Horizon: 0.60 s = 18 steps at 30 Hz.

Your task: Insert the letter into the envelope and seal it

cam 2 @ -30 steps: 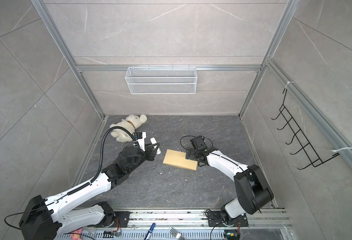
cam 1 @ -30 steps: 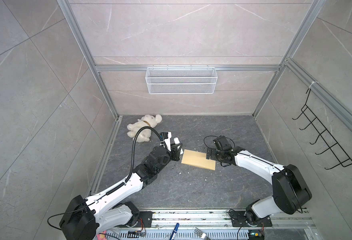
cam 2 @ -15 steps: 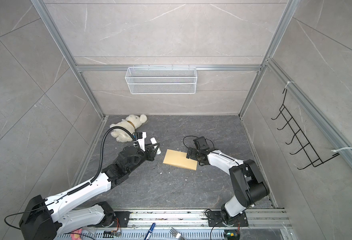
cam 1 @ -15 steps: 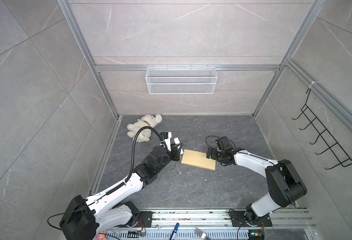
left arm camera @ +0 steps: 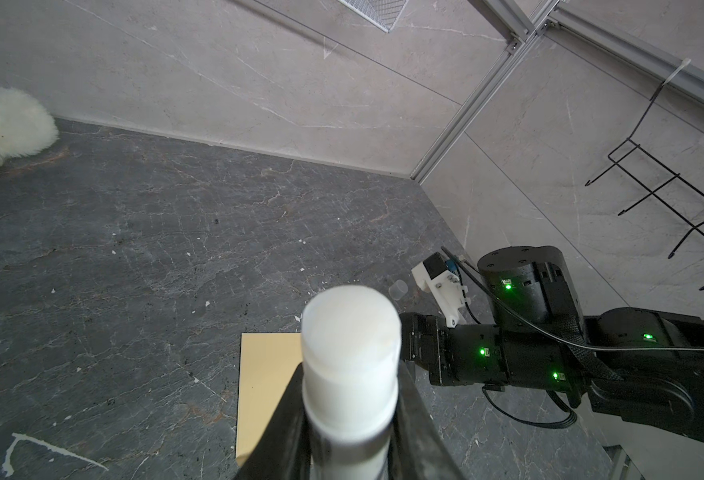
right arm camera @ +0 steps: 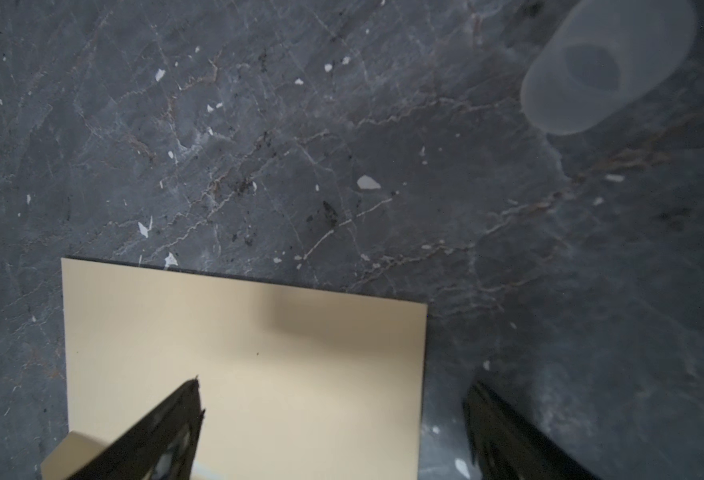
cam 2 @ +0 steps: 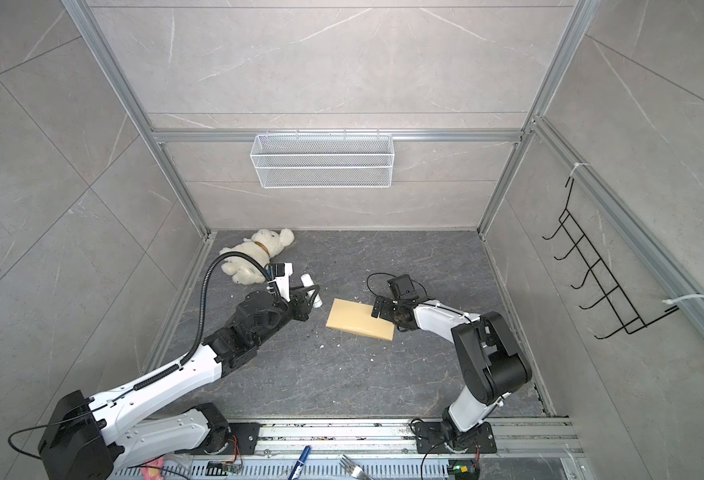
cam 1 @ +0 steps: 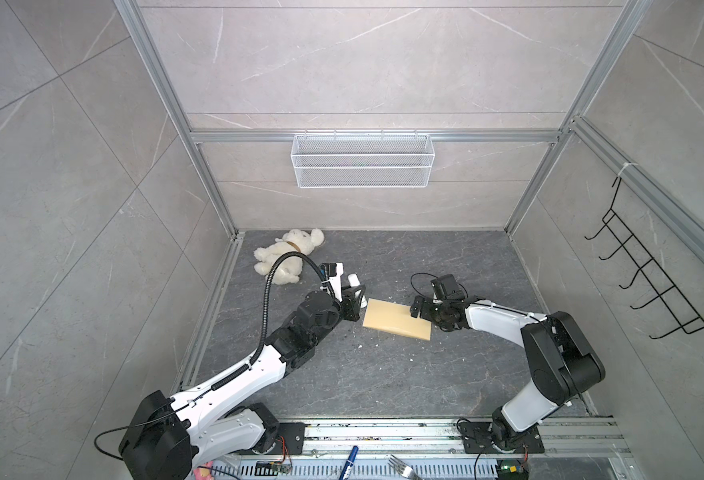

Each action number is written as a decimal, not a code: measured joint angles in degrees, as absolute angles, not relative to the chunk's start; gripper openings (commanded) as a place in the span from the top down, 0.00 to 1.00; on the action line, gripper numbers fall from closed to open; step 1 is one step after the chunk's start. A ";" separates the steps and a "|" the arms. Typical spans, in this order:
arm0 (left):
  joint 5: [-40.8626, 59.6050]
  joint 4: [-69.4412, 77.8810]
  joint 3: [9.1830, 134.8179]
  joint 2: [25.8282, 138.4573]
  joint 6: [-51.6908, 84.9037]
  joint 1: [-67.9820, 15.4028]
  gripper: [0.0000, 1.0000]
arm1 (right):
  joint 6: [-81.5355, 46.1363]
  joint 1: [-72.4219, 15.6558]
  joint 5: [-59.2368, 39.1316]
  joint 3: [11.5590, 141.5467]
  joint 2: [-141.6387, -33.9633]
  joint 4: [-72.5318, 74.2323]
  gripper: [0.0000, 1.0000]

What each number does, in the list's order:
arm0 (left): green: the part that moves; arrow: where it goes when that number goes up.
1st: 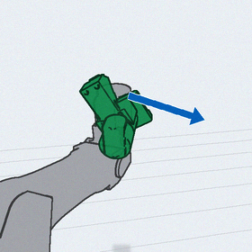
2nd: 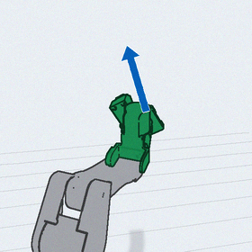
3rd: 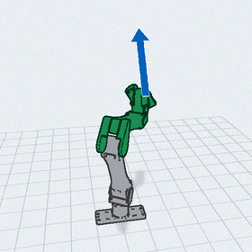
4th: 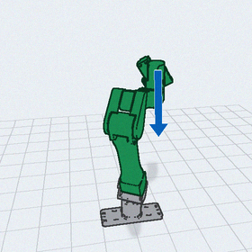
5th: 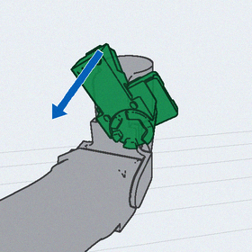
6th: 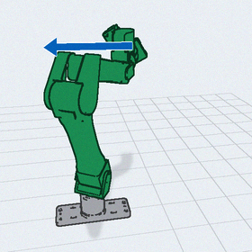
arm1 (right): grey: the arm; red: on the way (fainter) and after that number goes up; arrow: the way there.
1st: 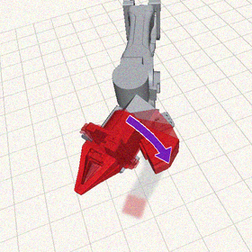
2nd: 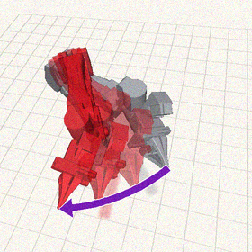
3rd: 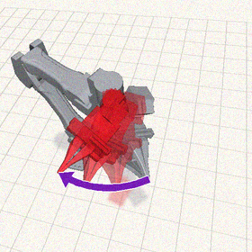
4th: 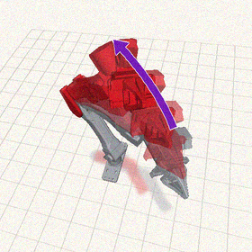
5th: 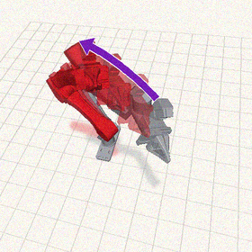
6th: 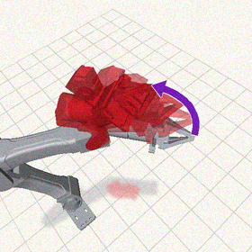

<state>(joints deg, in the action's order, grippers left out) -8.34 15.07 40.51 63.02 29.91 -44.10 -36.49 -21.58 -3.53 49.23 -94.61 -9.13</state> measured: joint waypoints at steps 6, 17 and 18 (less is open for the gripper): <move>-8.34 15.07 40.49 63.02 29.91 -44.10 1.00 | -36.49 -21.43 -4.99 49.21 -95.15 -7.35 0.01; -7.60 15.11 40.51 63.02 29.93 -44.01 1.00 | -36.69 -21.28 -10.20 49.74 -97.54 -1.28 0.03; -7.40 15.11 40.49 63.02 29.93 -43.99 1.00 | -36.73 -21.28 -10.74 49.95 -97.91 -0.78 0.03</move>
<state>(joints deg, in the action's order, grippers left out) -7.40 15.11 40.49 63.02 29.93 -43.99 -36.73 -21.28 -10.74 49.95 -97.91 -0.78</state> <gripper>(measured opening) 0.260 0.974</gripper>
